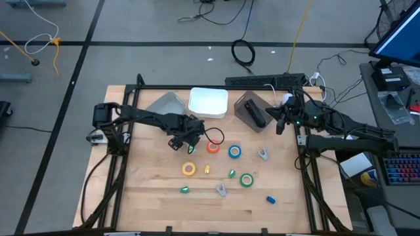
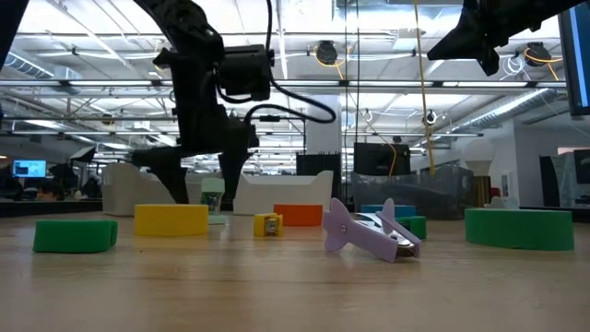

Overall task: Pick and place Stapler, Stapler remover, tape
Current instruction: Put the large light green stapler into the black bin

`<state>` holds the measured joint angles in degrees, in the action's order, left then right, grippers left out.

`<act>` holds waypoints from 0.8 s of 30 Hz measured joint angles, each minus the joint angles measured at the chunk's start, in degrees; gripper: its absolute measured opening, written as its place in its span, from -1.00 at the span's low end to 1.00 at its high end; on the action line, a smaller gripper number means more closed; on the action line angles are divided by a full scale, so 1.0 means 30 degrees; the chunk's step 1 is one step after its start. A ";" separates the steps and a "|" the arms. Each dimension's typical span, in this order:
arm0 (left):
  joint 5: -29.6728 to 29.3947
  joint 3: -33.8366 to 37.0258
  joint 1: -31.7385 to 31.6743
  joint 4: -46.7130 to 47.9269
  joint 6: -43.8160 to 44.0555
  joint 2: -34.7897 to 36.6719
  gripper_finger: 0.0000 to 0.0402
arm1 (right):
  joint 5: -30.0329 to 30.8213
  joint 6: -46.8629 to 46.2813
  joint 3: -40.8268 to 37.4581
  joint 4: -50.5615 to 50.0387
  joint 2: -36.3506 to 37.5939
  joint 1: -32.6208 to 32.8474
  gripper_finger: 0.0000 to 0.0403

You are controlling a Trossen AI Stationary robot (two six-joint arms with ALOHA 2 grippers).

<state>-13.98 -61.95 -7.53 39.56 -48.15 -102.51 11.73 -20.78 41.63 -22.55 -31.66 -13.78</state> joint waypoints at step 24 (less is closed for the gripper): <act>-0.0525 -0.0015 0.0051 -0.0298 -0.2732 -0.0339 0.95 | 0.0043 -0.0558 0.0000 -0.0003 -0.0007 0.0000 -0.99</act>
<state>-15.55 -62.00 -7.38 38.67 -56.35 -103.53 11.86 -22.45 41.63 -22.56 -31.68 -13.78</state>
